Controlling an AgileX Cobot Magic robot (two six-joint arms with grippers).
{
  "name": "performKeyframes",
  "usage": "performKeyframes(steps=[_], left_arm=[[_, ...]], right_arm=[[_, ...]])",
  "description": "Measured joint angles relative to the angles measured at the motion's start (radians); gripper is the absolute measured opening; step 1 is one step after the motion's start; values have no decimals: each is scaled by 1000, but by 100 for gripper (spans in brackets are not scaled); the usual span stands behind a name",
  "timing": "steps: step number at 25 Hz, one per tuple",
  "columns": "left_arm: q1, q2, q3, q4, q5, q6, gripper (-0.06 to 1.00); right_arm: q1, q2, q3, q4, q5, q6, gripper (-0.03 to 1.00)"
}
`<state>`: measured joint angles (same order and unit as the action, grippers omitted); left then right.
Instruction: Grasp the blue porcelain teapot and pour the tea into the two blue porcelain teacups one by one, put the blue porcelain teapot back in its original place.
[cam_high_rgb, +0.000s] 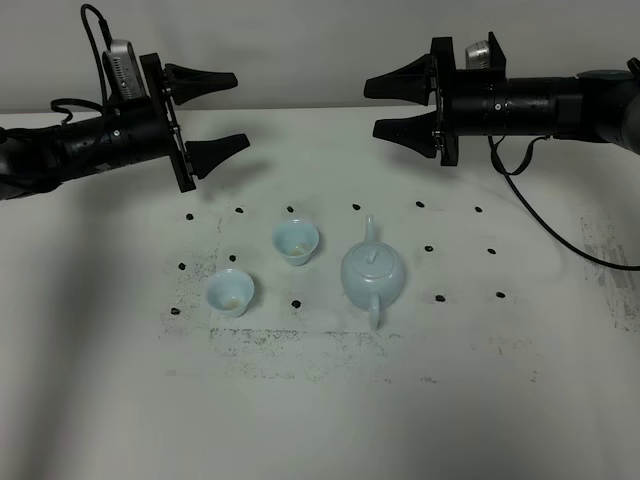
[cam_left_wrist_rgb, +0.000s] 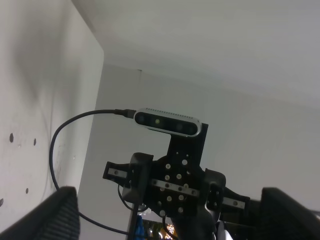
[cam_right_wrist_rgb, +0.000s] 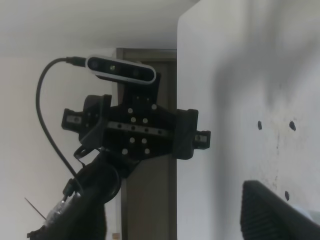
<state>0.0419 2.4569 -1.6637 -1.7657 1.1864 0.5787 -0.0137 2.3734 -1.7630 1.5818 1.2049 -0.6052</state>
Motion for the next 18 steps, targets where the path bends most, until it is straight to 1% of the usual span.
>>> performKeyframes(steps=[14,18], left_arm=[[0,0,0,0,0,-10,73],[4,-9,0,0,0,-21,73]], right_arm=[[0,0,0,-2,0,-41,59],[-1,-10,0,-32,1,-72,59]])
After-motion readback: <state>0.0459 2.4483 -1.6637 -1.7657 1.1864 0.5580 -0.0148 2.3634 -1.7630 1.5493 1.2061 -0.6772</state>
